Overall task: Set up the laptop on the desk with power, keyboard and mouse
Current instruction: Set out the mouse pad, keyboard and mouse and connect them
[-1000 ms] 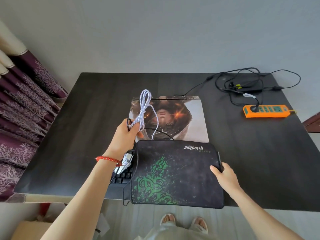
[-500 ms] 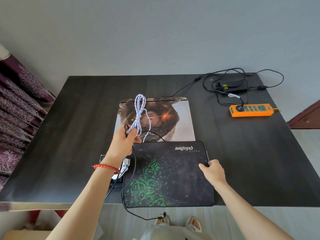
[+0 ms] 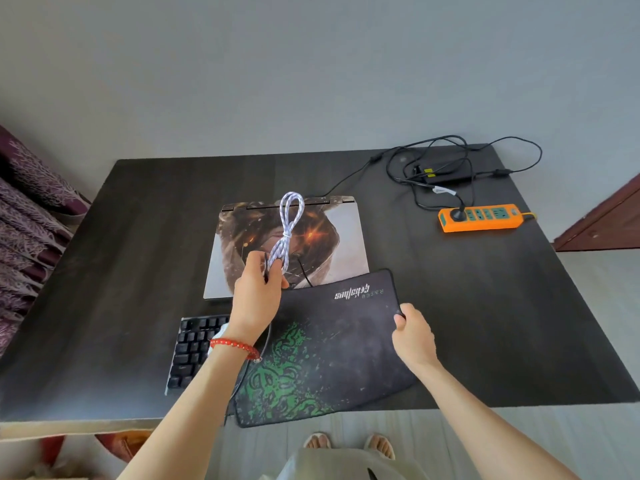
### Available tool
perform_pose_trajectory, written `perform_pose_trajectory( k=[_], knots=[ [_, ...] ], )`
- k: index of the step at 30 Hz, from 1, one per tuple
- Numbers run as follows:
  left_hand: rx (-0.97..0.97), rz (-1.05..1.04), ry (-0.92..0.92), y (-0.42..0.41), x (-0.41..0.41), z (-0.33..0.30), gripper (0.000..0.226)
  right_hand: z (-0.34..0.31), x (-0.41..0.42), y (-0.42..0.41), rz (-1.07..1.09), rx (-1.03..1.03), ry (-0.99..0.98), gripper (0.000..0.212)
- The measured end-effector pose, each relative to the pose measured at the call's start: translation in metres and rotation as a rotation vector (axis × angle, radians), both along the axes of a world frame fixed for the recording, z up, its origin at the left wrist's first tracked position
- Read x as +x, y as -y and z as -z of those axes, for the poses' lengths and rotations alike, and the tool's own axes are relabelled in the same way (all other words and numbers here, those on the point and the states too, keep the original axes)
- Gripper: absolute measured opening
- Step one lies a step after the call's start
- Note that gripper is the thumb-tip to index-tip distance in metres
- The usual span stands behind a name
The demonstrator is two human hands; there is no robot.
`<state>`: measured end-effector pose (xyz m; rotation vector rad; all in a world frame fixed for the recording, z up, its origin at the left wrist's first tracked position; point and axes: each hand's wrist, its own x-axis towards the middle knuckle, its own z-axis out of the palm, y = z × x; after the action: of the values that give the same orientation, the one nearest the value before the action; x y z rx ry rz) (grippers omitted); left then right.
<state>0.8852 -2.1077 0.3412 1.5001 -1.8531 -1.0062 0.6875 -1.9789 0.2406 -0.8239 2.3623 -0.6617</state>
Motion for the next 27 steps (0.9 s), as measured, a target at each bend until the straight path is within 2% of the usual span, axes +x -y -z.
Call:
perform_pose_trajectory(
  k=[4,9,19,21,24,27],
  knots=[
    [-0.01,0.003,0.053,-0.002,-0.021,0.003,0.016,-0.025,-0.044,-0.006,0.15,-0.123,-0.194,0.024],
    [-0.031,0.057,0.15,-0.008,-0.055,0.011,0.03,-0.03,-0.124,-0.037,0.22,-0.069,-0.4,0.024],
    [-0.015,0.175,0.266,-0.033,-0.14,0.048,0.02,-0.002,-0.216,-0.089,0.348,0.013,-0.486,0.027],
    [-0.008,0.189,0.285,-0.038,-0.15,0.055,0.019,0.005,-0.232,-0.092,0.35,0.051,-0.476,0.032],
    [-0.012,0.199,0.291,-0.043,-0.156,0.061,0.018,0.012,-0.234,-0.088,0.341,0.138,-0.503,0.051],
    [-0.001,0.185,0.3,-0.045,-0.154,0.065,0.022,0.026,-0.199,-0.083,0.078,0.187,-0.45,0.051]
  ],
)
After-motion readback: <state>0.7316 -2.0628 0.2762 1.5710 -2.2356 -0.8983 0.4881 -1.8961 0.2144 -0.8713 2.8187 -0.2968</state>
